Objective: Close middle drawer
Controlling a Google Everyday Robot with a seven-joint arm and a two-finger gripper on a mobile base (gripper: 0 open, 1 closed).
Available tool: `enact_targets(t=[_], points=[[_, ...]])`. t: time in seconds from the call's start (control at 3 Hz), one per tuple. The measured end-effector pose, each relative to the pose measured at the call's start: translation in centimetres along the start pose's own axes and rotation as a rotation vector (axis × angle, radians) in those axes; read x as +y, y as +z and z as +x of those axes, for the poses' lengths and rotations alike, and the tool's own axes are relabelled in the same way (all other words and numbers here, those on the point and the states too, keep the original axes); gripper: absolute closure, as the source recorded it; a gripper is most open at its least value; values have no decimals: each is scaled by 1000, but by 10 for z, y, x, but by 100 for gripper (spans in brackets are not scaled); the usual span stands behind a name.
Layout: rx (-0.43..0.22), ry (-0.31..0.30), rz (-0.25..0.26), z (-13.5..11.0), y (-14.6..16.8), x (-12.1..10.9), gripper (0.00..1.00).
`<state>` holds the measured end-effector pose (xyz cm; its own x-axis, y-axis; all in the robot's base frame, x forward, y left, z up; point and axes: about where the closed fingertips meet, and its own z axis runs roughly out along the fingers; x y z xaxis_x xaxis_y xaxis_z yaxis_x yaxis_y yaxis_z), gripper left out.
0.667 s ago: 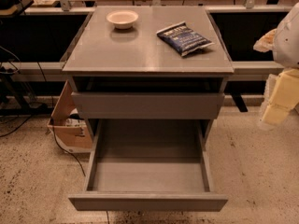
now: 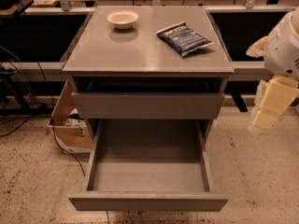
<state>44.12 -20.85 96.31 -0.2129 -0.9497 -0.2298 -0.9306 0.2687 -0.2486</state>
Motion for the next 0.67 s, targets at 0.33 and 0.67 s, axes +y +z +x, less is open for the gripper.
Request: enact_targets(t=[0.33,0.67], points=[[-63,-20,-30,-2,41,8,0],[-158,-43,-81,-1,110,18,0]])
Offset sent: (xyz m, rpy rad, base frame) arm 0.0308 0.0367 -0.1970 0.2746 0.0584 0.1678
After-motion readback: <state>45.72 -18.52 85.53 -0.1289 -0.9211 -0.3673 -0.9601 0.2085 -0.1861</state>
